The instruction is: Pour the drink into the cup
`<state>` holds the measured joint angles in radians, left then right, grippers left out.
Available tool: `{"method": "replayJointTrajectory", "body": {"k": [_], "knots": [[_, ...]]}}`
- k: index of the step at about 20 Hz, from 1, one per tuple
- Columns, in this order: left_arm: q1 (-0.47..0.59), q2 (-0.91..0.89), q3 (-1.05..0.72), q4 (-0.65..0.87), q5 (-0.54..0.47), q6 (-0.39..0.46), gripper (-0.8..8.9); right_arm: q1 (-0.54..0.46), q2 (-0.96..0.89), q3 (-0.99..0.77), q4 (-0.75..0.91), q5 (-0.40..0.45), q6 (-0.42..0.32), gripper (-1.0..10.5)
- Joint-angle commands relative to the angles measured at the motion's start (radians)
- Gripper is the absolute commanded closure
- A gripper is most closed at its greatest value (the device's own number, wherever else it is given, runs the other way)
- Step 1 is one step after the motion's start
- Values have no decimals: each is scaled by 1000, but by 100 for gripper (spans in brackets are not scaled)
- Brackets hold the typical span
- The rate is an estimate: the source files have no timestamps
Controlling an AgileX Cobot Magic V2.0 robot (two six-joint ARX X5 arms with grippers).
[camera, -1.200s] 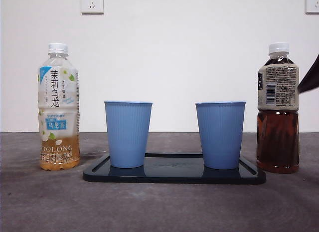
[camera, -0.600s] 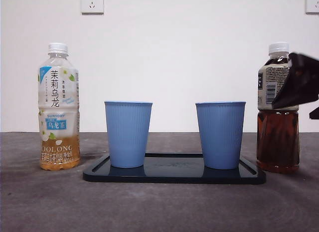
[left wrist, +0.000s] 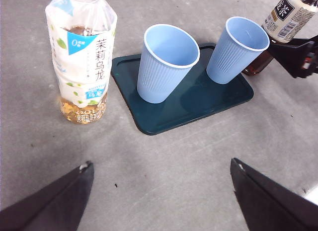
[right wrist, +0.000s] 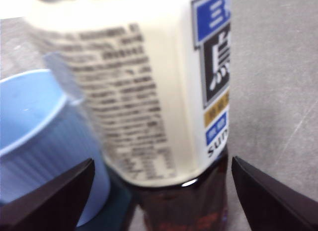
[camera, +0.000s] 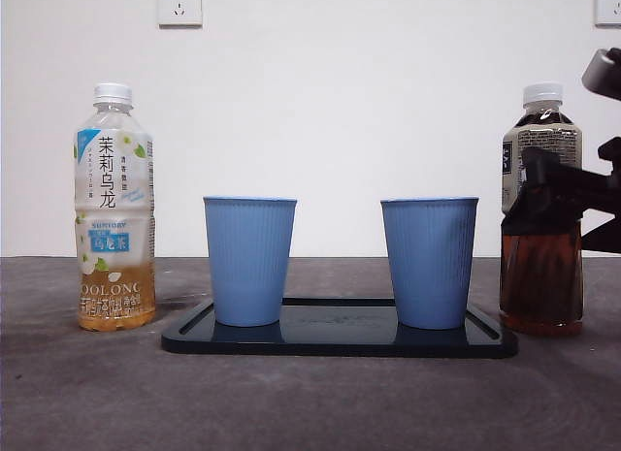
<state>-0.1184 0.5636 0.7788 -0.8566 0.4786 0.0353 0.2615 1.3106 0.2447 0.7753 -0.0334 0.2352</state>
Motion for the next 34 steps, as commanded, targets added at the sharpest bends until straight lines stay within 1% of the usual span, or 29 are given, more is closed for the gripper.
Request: {"method": "replayJointTrajectory", "body": {"k": [1,4,8,10,13,16,18,22,25,27,29,32,34], "knots": [[-2,4,19,11,9,-3,373,3,58,0,66,23,-12,505],[-2,4,19,11,9,-3,374,3,121,3,157,33,-12,505],[-2,4,19,11,9,-3,377,3,192,29,191,35,-28,506],[-2,4,19,11,9,-3,377,3,219,32,246,38,-34,507],[-2,4,19,11,9,-3,377,3,232,32,270,69,-34,569],[-2,4,19,11,9,-3,377,3,231,32,275,72,-35,681],[-2,4,19,10,9,-3,377,3,225,32,281,76,-35,732],[-2,4,19,11,9,-2,377,4,160,32,240,76,-52,761],[-2,4,19,11,9,-2,376,4,47,33,138,88,-87,784],[-2,4,19,12,9,-2,376,4,-49,48,15,104,-117,784],[-2,4,19,12,9,-2,377,5,-146,99,-183,126,-170,784],[-2,4,19,12,9,-2,377,5,-255,239,-504,186,-254,784],[-2,4,19,13,9,-2,377,6,-282,353,-679,219,-334,784]]}}
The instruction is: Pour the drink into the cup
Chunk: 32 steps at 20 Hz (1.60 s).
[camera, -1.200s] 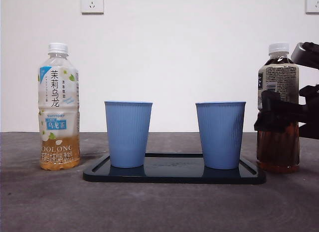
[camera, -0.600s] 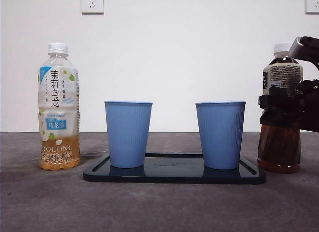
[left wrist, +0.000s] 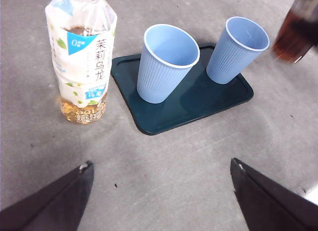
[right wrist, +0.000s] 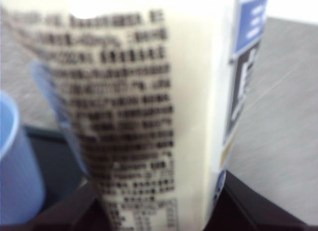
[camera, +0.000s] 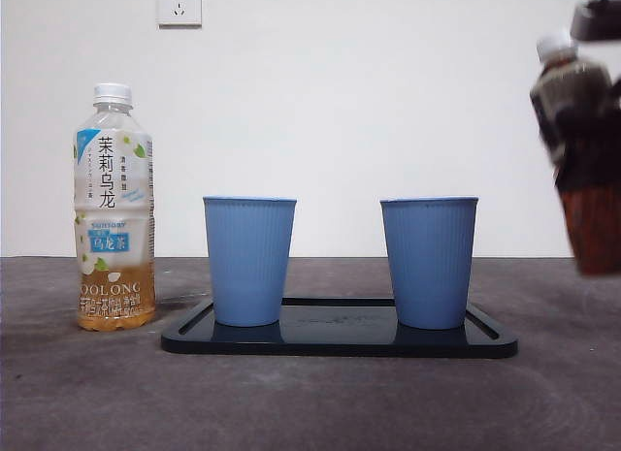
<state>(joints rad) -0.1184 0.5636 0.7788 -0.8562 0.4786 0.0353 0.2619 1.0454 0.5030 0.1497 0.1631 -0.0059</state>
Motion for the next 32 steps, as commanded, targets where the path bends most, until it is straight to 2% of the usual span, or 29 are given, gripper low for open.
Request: {"method": "replayJointTrajectory", "body": {"k": [1,5,9,17,23,29,32], "knots": [[-2,4,19,11,9,-2,377,5,-21,150,-133,29,-137,784],[-2,4,19,12,9,-2,377,27,-20,325,-370,82,-325,784],[-2,4,19,16,9,-2,377,61,0,430,-545,198,-522,784],[-42,4,19,14,9,-2,376,192,118,462,-641,486,-790,784],[-86,3,19,11,12,-3,376,275,205,462,-607,633,-952,784],[-137,3,19,16,191,2,376,302,249,462,-573,707,-1036,784],[-151,3,19,18,210,2,376,309,251,462,-552,734,-1073,784]]}}
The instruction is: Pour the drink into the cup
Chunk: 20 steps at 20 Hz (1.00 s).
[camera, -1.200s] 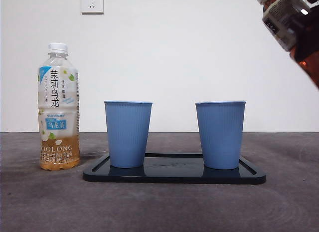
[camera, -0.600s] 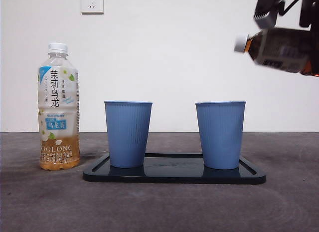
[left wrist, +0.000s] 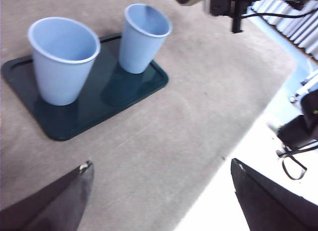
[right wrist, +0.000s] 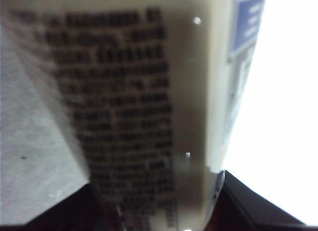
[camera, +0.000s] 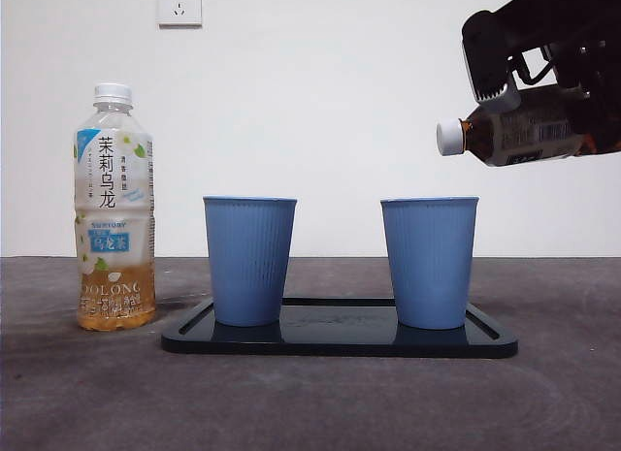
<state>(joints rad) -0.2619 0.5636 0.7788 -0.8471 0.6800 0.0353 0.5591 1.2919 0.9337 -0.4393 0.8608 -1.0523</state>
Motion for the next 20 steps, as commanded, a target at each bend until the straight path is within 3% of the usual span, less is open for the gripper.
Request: {"method": "replayJointTrajectory", "body": {"k": [1,7,20], "knots": [[-11,3,19,9,10,2,376,18,8,32,43,49,-37,784],[-30,3,19,9,21,2,376,49,33,32,52,83,-82,784],[-40,3,19,9,21,2,376,50,43,32,54,106,-86,784]]}}
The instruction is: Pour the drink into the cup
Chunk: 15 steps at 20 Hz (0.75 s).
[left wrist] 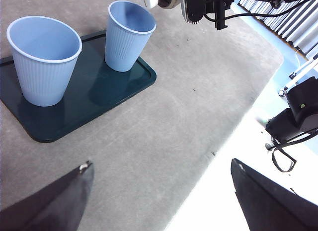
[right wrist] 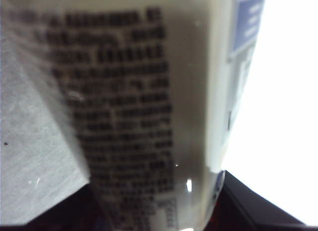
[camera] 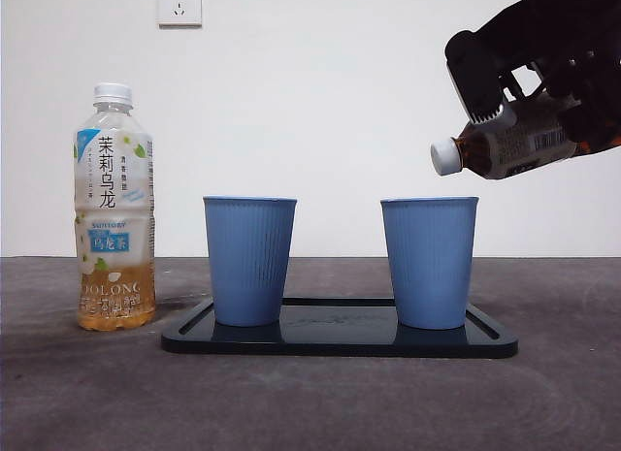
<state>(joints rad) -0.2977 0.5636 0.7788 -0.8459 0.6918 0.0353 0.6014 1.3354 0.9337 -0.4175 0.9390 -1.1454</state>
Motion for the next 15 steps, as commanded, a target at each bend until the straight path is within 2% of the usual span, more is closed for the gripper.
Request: {"method": "replayJointTrajectory", "body": {"k": [1,3,4,6,9,11,12,15], "knots": [[-4,3,19,8,9,2,376,8,0,32,32,28,8,784],[-4,3,19,8,9,2,376,8,0,32,32,27,24,784],[-4,3,19,8,9,2,376,8,0,32,35,27,55,784],[-4,3,19,8,9,2,376,6,-7,32,35,16,139,784],[-4,3,19,8,9,2,376,3,-50,34,15,-69,304,784],[-4,3,19,8,9,4,376,3,-98,37,-11,-152,473,784],[-4,3,19,8,9,6,376,-3,-130,37,-24,-210,585,784],[-4,3,19,8,9,6,377,-64,-223,37,-39,-441,917,783]]}}
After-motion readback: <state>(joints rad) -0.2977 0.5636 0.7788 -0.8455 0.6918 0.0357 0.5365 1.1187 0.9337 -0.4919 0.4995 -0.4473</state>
